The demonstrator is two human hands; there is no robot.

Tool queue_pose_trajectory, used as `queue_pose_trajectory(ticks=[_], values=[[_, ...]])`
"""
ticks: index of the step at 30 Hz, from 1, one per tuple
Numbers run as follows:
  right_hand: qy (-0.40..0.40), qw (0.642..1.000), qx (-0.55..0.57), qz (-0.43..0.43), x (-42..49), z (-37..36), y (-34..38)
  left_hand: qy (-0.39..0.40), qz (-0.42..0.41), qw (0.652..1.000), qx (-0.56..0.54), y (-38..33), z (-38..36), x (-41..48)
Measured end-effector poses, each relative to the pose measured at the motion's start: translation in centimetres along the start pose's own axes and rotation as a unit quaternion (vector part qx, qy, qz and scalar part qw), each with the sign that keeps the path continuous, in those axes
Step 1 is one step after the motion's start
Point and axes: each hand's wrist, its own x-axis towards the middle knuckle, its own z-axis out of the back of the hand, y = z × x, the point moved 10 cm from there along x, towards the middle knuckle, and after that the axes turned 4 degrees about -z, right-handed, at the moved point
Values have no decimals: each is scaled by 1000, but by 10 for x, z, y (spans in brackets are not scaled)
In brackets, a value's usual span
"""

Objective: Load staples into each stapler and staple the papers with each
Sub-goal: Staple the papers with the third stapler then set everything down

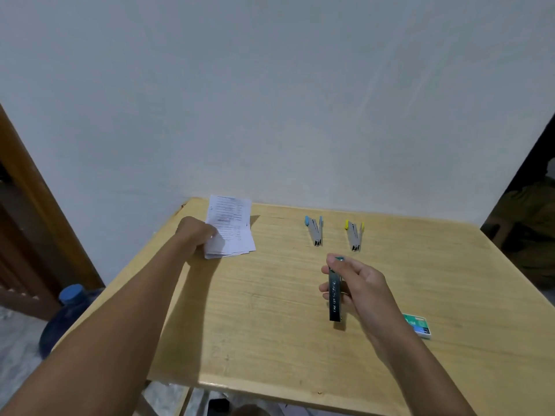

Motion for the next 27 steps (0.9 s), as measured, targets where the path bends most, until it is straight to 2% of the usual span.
queue_pose_trajectory(ticks=[3,6,10,12,17,21,24,27], values=[[0,1000,1,-5,-2,-1,1,44,-39,989,-136,-11,2,-29],[4,1000,3,-16,-5,-1,1,98,-82,949,-289,-29,0,-75],[9,1000,21,-14,-13,1,8,135,-122,903,-389,-42,-10,-136],[9,1000,-1,-23,-20,3,12,139,-129,899,-394,-43,-17,-161],[62,996,-31,-54,-41,-11,6,158,-216,913,-306,-60,-25,-217],[74,996,-20,-34,-56,-13,0,141,-254,915,-280,-69,-25,-246],[55,998,17,-10,-61,-6,2,132,-236,919,-288,-69,-22,-255],[46,999,6,12,-65,1,5,187,-184,905,-335,-65,-29,-264]])
